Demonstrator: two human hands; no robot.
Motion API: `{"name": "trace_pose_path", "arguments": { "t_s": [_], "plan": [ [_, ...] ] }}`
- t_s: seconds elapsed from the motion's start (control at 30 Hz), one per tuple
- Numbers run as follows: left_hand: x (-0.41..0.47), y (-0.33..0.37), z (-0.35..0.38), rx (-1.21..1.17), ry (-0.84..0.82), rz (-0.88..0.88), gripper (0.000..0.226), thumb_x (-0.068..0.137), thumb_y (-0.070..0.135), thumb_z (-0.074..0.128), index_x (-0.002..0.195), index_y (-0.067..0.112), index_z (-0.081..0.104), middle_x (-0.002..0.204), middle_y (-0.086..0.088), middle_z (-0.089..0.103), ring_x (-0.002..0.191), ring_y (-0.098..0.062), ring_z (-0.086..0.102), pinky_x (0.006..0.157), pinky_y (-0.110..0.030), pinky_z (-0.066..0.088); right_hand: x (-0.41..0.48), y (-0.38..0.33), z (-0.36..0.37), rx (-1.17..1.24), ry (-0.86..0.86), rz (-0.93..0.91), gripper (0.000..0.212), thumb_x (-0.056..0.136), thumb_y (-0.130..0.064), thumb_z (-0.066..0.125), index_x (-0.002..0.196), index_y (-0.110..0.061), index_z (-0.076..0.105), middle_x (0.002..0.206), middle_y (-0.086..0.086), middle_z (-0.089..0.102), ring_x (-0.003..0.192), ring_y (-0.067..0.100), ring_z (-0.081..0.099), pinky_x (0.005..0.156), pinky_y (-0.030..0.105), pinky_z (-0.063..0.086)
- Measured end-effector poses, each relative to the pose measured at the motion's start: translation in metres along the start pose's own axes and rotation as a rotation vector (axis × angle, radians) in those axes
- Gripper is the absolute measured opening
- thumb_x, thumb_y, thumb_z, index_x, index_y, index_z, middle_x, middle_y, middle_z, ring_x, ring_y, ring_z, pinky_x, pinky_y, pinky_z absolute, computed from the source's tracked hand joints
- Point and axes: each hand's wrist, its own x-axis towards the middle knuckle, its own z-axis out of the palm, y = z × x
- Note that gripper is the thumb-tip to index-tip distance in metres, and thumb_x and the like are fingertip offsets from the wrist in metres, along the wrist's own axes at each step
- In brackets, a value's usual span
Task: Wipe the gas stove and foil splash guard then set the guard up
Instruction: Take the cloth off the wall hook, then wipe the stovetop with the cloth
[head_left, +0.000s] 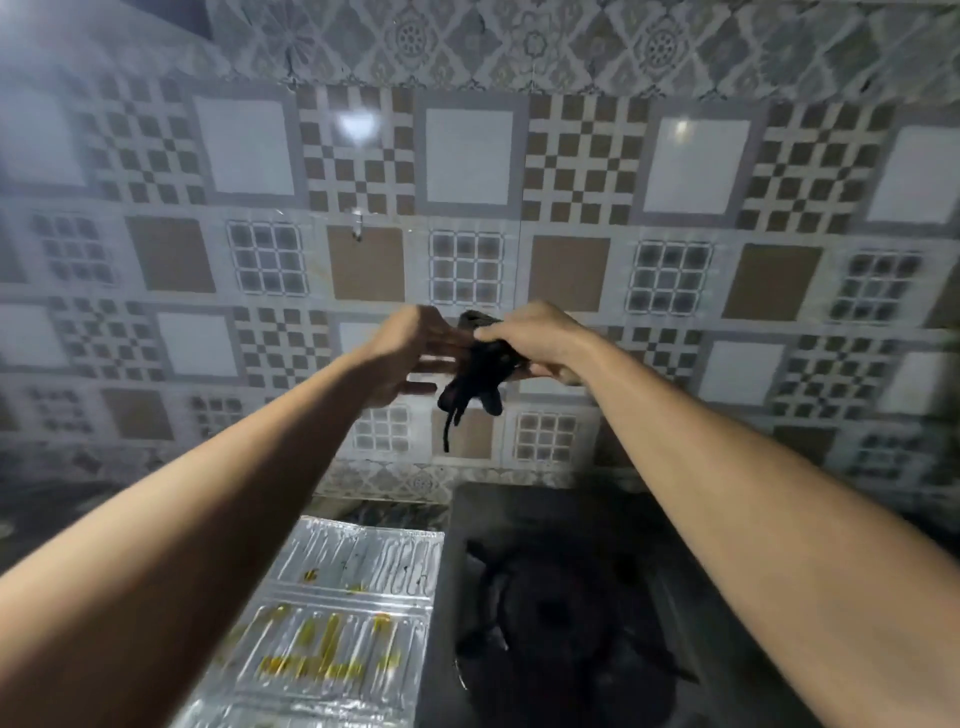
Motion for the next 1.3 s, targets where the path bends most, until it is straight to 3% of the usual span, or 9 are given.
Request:
{"name": "trace_pose_path", "arguments": {
  "t_s": [0.13, 0.23, 0.37, 0.47, 0.6, 0.8, 0.93, 1.03, 1.3],
  "plan": [
    [-0.022, -0.039, 0.048, -0.023, 0.114, -0.014, 0.033, 0.089, 0.017, 0.043, 0.097, 0.011, 0.074, 0.105, -0.004, 0.075, 0.107, -0.024, 0.065, 0.085, -0.036, 0.045, -0.02, 0.034, -0.02, -0.141, -0.052, -0.003, 0.016, 0.083, -0.016, 0.071, 0.08, -0.009, 0.057, 0.078, 0.01, 0.058, 0.073, 0.024, 0.065, 0.065, 0.035, 0.058],
    [-0.037, -0.089, 0.086, 0.254, 0.264, 0.133, 0.02, 0.086, 0.022, 0.049, 0.081, 0.019, 0.068, 0.094, -0.012, 0.074, 0.098, -0.03, 0.066, 0.082, -0.039, 0.049, -0.025, 0.06, -0.024, -0.254, -0.137, -0.008, 0.011, 0.089, -0.008, 0.066, 0.084, -0.007, 0.055, 0.08, 0.011, 0.057, 0.074, 0.021, 0.062, 0.065, 0.031, 0.055],
    [-0.069, -0.15, 0.144, 0.78, 0.202, 0.248, 0.053, 0.096, 0.053, 0.032, 0.128, 0.021, 0.059, 0.127, -0.013, 0.064, 0.124, -0.033, 0.054, 0.101, -0.044, 0.043, -0.022, 0.09, -0.018, -0.366, -0.15, -0.124, 0.018, 0.085, -0.002, 0.062, 0.1, 0.009, 0.064, 0.089, 0.009, 0.056, 0.083, 0.023, 0.053, 0.068, 0.032, 0.044],
    [-0.082, -0.178, 0.176, 0.972, 0.094, 0.144, 0.072, 0.094, 0.067, 0.021, 0.155, 0.029, 0.023, 0.163, -0.009, 0.021, 0.152, -0.029, 0.01, 0.12, -0.054, 0.011, -0.018, 0.107, -0.005, -0.369, -0.152, -0.261, 0.027, 0.084, 0.003, 0.059, 0.107, -0.007, 0.069, 0.105, 0.009, 0.066, 0.099, 0.023, 0.06, 0.085, 0.036, 0.049],
    [-0.084, -0.2, 0.188, 1.064, 0.089, 0.052, 0.081, 0.092, 0.071, 0.011, 0.158, 0.026, 0.003, 0.166, -0.01, -0.001, 0.152, -0.028, -0.01, 0.12, -0.057, -0.006, -0.019, 0.135, 0.008, -0.476, -0.286, -0.376, 0.044, 0.077, 0.015, 0.046, 0.099, -0.014, 0.073, 0.105, 0.0, 0.068, 0.1, 0.011, 0.055, 0.076, 0.017, 0.041],
    [-0.08, -0.2, 0.189, 1.116, 0.091, 0.02, 0.085, 0.092, 0.071, 0.009, 0.158, 0.02, -0.005, 0.165, -0.011, -0.009, 0.151, -0.028, -0.015, 0.119, -0.058, -0.009, -0.008, 0.173, 0.019, -0.637, -0.571, -0.3, 0.04, 0.074, 0.004, 0.049, 0.091, -0.017, 0.078, 0.104, 0.003, 0.075, 0.108, 0.02, 0.066, 0.103, 0.042, 0.048],
    [-0.08, -0.201, 0.189, 1.132, 0.088, -0.001, 0.086, 0.092, 0.071, 0.008, 0.157, 0.018, -0.007, 0.165, -0.011, -0.01, 0.151, -0.027, -0.016, 0.119, -0.057, -0.009, -0.002, 0.16, 0.035, -0.604, -0.525, -0.383, 0.035, 0.093, -0.009, 0.051, 0.123, -0.015, 0.067, 0.133, 0.007, 0.062, 0.125, 0.022, 0.054, 0.101, 0.028, 0.036],
    [-0.08, -0.199, 0.189, 1.152, 0.088, -0.021, 0.085, 0.092, 0.07, 0.007, 0.157, 0.016, -0.007, 0.165, -0.011, -0.012, 0.151, -0.026, -0.018, 0.119, -0.056, -0.01, 0.009, 0.166, 0.055, -0.844, -0.713, -0.415, 0.045, 0.101, -0.028, 0.048, 0.146, -0.022, 0.046, 0.154, 0.003, 0.042, 0.139, 0.023, 0.039, 0.112, 0.032, 0.027],
    [-0.079, -0.198, 0.191, 1.176, 0.082, -0.034, 0.08, 0.093, 0.068, 0.007, 0.157, 0.022, -0.01, 0.163, -0.012, -0.016, 0.149, -0.026, -0.022, 0.118, -0.057, -0.013, 0.043, 0.181, 0.052, -0.938, -0.921, -0.481, 0.052, 0.103, -0.014, 0.047, 0.152, -0.024, 0.033, 0.163, -0.002, 0.019, 0.149, 0.018, 0.02, 0.117, 0.029, 0.012]
  ]
}}
